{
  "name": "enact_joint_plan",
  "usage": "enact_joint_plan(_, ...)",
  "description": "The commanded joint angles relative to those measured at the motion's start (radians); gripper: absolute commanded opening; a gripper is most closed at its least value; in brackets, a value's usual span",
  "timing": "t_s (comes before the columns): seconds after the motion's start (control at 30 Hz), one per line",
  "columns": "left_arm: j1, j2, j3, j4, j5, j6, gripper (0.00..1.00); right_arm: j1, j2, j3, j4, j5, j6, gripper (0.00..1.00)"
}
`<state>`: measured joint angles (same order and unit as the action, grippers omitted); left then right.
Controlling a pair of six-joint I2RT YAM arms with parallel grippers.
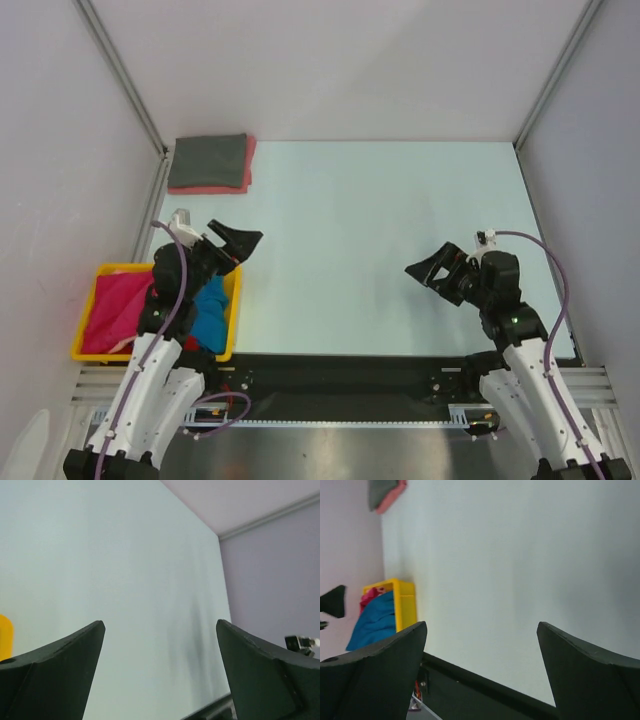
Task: Fold and stack the t-shirts
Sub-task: Grab the tshirt from the pile
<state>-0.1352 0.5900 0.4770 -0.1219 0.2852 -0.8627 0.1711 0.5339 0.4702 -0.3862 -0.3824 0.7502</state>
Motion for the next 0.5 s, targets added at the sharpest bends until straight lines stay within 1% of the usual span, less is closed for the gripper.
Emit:
enact_joint_plan(0.0,0.008,0.021,0.1,-0.152,-0.17,0.125,1.0,-0.002,0.086,0.103,-0.213,0.124,-0.098,1.0)
enact_joint_plan(0.03,0.008,0.013,0.119,-0.159,-0.184,0.137,1.0,-0.011,0.104,0.16,-0.236,0.12,-0.103,1.0)
enact_joint_plan(0.07,0.011,0.001,0.136,-0.186,-0.257,0.107,1.0,-0.036,0.132,0.186,-0.306,0.122,-0.1,1.0)
enact_joint_plan(0.1,0.014,-0.002,0.178,-0.287,-0.303,0.053,1.0,-0.051,0.149,0.211,-0.353,0.146,-0.092,1.0)
enact_joint_plan(0.13,0.019,-0.004,0.199,-0.344,-0.36,0.0,1.0,-0.065,0.158,0.26,-0.402,0.166,-0.05,1.0)
enact_joint_plan(0.17,0.038,-0.002,0.216,-0.393,-0.371,-0.042,1.0,-0.106,0.167,0.272,-0.487,0.184,-0.032,1.0)
enact_joint_plan(0.2,0.049,-0.002,0.225,-0.403,-0.339,-0.009,1.0,-0.12,0.176,0.28,-0.502,0.16,-0.046,1.0)
enact_joint_plan(0.23,0.057,0.002,0.229,-0.401,-0.301,0.038,1.0,-0.116,0.173,0.277,-0.491,0.128,-0.113,1.0)
enact_joint_plan(0.27,0.063,0.033,0.236,-0.406,-0.269,0.11,1.0,-0.11,0.169,0.268,-0.467,0.097,-0.123,1.0)
enact_joint_plan(0.33,0.063,0.08,0.282,-0.516,-0.282,0.149,0.98,-0.107,0.161,0.262,-0.459,0.063,-0.135,0.98)
enact_joint_plan(0.37,0.06,0.106,0.294,-0.641,-0.338,0.139,0.97,-0.104,0.166,0.262,-0.462,0.062,-0.141,0.97)
enact_joint_plan(0.4,0.06,0.125,0.322,-0.707,-0.45,0.111,0.92,-0.094,0.181,0.265,-0.467,0.063,-0.15,0.97)
enact_joint_plan(0.43,0.062,0.132,0.333,-0.763,-0.499,0.075,0.87,-0.087,0.187,0.272,-0.476,0.066,-0.169,0.98)
enact_joint_plan(0.47,0.062,0.14,0.34,-0.83,-0.523,0.074,0.84,-0.079,0.193,0.284,-0.48,0.079,-0.175,0.98)
